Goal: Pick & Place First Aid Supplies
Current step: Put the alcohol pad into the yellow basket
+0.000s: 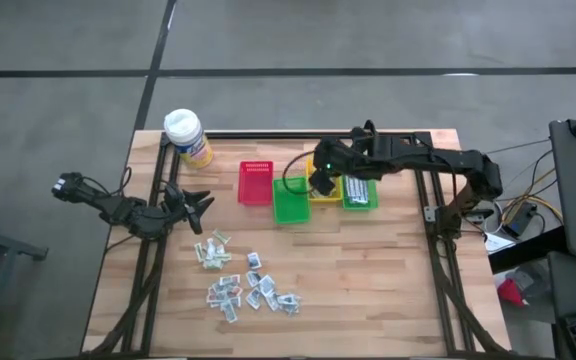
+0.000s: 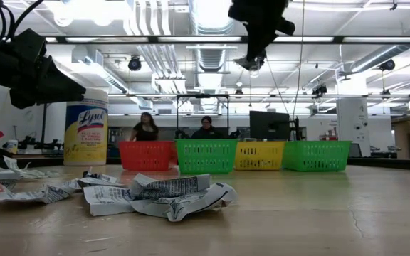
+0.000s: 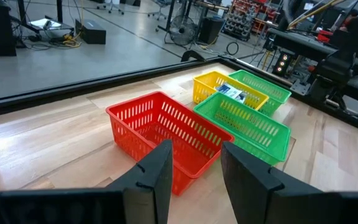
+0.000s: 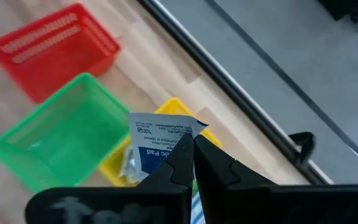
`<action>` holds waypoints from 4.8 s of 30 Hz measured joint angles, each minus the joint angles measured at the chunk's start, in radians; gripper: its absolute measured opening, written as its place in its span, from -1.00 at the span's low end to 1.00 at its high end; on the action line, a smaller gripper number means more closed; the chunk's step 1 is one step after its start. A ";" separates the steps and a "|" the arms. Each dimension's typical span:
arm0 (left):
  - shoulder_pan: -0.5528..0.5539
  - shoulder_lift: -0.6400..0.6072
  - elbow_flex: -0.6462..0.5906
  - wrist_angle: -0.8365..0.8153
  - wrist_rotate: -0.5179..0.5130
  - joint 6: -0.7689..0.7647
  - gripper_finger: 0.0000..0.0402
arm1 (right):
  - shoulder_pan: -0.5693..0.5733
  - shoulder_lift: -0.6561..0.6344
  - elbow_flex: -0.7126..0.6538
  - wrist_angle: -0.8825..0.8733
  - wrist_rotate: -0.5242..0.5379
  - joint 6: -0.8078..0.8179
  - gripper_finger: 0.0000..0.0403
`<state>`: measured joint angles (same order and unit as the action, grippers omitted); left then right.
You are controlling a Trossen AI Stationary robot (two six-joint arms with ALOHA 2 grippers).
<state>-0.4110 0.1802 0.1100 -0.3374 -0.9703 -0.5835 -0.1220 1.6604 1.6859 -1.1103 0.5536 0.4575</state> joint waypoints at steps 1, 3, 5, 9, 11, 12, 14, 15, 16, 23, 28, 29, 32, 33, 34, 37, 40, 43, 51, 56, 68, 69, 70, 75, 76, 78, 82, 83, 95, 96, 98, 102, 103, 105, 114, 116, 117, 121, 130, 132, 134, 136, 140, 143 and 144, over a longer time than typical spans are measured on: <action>0.000 0.000 0.000 0.000 0.000 0.000 -0.35 | -0.016 0.000 -0.003 -0.001 0.000 -0.003 -0.96; 0.000 0.000 0.000 0.000 0.000 0.000 -0.35 | -0.049 0.001 -0.008 -0.001 -0.001 -0.005 -0.96; 0.000 0.000 0.000 0.000 0.000 0.000 -0.35 | -0.081 0.001 -0.014 0.001 -0.004 -0.002 -0.96; 0.000 0.000 0.000 0.001 0.000 -0.001 -0.35 | -0.144 0.001 -0.028 0.000 -0.015 0.028 -0.96; 0.000 0.000 0.000 0.004 0.000 -0.001 -0.35 | -0.173 0.001 -0.038 0.003 -0.032 0.037 -0.96; 0.000 0.000 0.000 0.004 0.000 -0.001 -0.35 | -0.188 0.001 -0.045 0.006 -0.049 0.038 -0.96; 0.000 0.000 0.000 0.004 0.000 -0.001 -0.35 | -0.213 0.001 -0.068 0.035 -0.105 0.046 -0.96; 0.000 0.000 0.000 0.004 0.000 -0.001 -0.35 | -0.224 0.001 -0.083 0.056 -0.136 0.057 -0.96; 0.000 0.000 0.000 0.005 0.000 -0.001 -0.35 | -0.234 0.001 -0.098 0.077 -0.164 0.064 -0.96; 0.000 0.000 0.000 0.005 -0.001 -0.001 -0.35 | -0.251 0.002 -0.199 0.189 -0.205 0.068 -0.96; 0.000 0.000 0.000 0.005 -0.001 0.000 -0.35 | -0.252 0.002 -0.268 0.233 -0.276 0.108 -0.96; 0.000 0.000 0.000 0.006 -0.003 0.000 -0.35 | -0.251 0.001 -0.282 0.240 -0.276 0.116 -0.96; 0.000 0.000 0.000 0.006 -0.024 0.000 -0.35 | -0.252 0.001 -0.323 0.254 -0.279 0.137 -0.96; 0.000 0.000 0.000 0.006 -0.037 0.000 -0.35 | -0.252 0.002 -0.335 0.262 -0.284 0.146 -0.96; 0.000 0.000 0.000 0.006 -0.050 0.000 -0.35 | -0.252 0.002 -0.349 0.278 -0.294 0.154 -0.96; 0.000 0.000 0.000 0.006 -0.078 0.000 -0.35 | -0.252 0.001 -0.390 0.332 -0.334 0.176 -0.96; 0.000 0.000 0.000 0.007 -0.080 0.000 -0.35 | -0.251 0.005 -0.423 0.390 -0.357 0.179 -0.96; 0.000 0.000 0.000 0.006 -0.080 0.000 -0.35 | -0.251 0.022 -0.441 0.407 -0.377 0.197 -0.96; 0.000 0.000 0.000 0.006 -0.080 0.005 -0.35 | -0.249 0.112 -0.433 0.414 -0.406 0.221 -0.96; 0.000 0.000 0.000 0.006 -0.080 0.005 -0.35 | -0.249 0.150 -0.428 0.415 -0.406 0.217 -0.96; 0.000 0.000 0.000 0.005 -0.080 0.005 -0.35 | -0.249 0.158 -0.428 0.415 -0.406 0.154 -0.96; 0.000 0.000 0.000 0.005 -0.080 0.007 -0.35 | -0.249 0.158 -0.428 0.415 -0.409 0.142 -0.96; 0.000 0.000 0.000 0.005 -0.080 0.010 -0.35 | -0.249 0.158 -0.428 0.416 -0.415 0.129 -0.95; 0.000 0.000 0.000 0.005 -0.080 0.011 -0.35 | -0.249 0.158 -0.428 0.418 -0.434 0.115 -0.82; 0.000 0.000 0.000 0.005 -0.080 0.011 -0.35 | -0.250 0.158 -0.428 0.418 -0.434 0.115 -0.79; 0.000 0.000 0.000 0.005 -0.080 0.011 -0.35 | -0.250 0.158 -0.428 0.418 -0.434 0.115 -0.71; 0.000 0.000 0.000 0.005 -0.080 0.011 -0.35 | -0.250 0.158 -0.418 0.411 -0.434 0.111 -0.56; 0.000 0.000 0.000 0.005 -0.080 0.011 -0.35 | -0.250 0.158 -0.413 0.410 -0.434 0.110 -0.52; 0.000 0.000 0.000 0.004 -0.080 0.012 -0.35 | -0.247 0.156 -0.241 0.257 -0.431 0.106 -0.45; 0.000 0.000 0.000 0.004 -0.080 0.012 -0.35 | -0.244 0.156 -0.222 0.241 -0.431 0.105 -0.46; 0.000 0.000 0.000 0.004 -0.080 0.012 -0.35 | -0.233 0.156 -0.187 0.215 -0.431 0.095 -0.48; 0.000 0.000 0.000 0.002 -0.079 0.012 -0.35 | -0.191 0.156 -0.123 0.176 -0.433 0.059 -0.53; 0.000 0.000 0.000 0.000 -0.080 0.012 -0.35 | -0.178 0.156 -0.110 0.171 -0.434 0.058 -0.54; 0.000 0.000 0.000 0.000 -0.079 0.011 -0.35 | -0.148 0.155 -0.090 0.171 -0.435 0.058 -0.57; 0.000 0.000 0.000 0.000 -0.079 0.007 -0.35 | 0.026 0.155 -0.047 0.172 -0.435 0.037 -0.67; 0.000 0.000 0.000 0.000 -0.079 0.007 -0.35 | 0.064 0.155 -0.046 0.174 -0.435 0.014 -0.68; 0.000 0.000 0.000 0.000 -0.079 0.007 -0.35 | 0.082 0.155 -0.046 0.178 -0.435 0.002 -0.68; 0.000 0.000 0.000 0.000 -0.079 0.007 -0.35 | 0.149 0.155 -0.052 0.192 -0.435 -0.014 -0.68; 0.000 0.000 0.000 0.000 -0.079 0.007 -0.35 | 0.251 0.155 -0.063 0.319 -0.507 -0.025 -0.71; 0.000 0.000 0.000 0.000 -0.079 0.007 -0.35 | 0.265 0.155 -0.069 0.349 -0.510 -0.073 -0.71; 0.000 0.000 0.000 0.000 -0.079 0.007 -0.35 | 0.277 0.155 -0.071 0.381 -0.510 -0.126 -0.71; 0.000 0.000 0.000 0.000 -0.079 0.007 -0.35 | 0.288 0.155 -0.072 0.426 -0.537 -0.194 -0.71; 0.000 0.000 0.000 0.000 -0.079 0.007 -0.35 | 0.297 0.159 -0.072 0.578 -0.650 -0.278 -0.72; 0.000 0.000 0.000 0.000 -0.079 0.007 -0.35 | 0.293 0.180 -0.072 0.695 -0.663 -0.232 -0.70; 0.000 0.000 0.000 0.000 -0.079 0.007 -0.35 | 0.288 0.194 -0.066 0.710 -0.663 -0.212 -0.70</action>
<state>-0.4109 0.1802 0.1101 -0.3374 -1.0492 -0.5762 0.1659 1.8542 1.6200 -0.4008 -0.1093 0.2454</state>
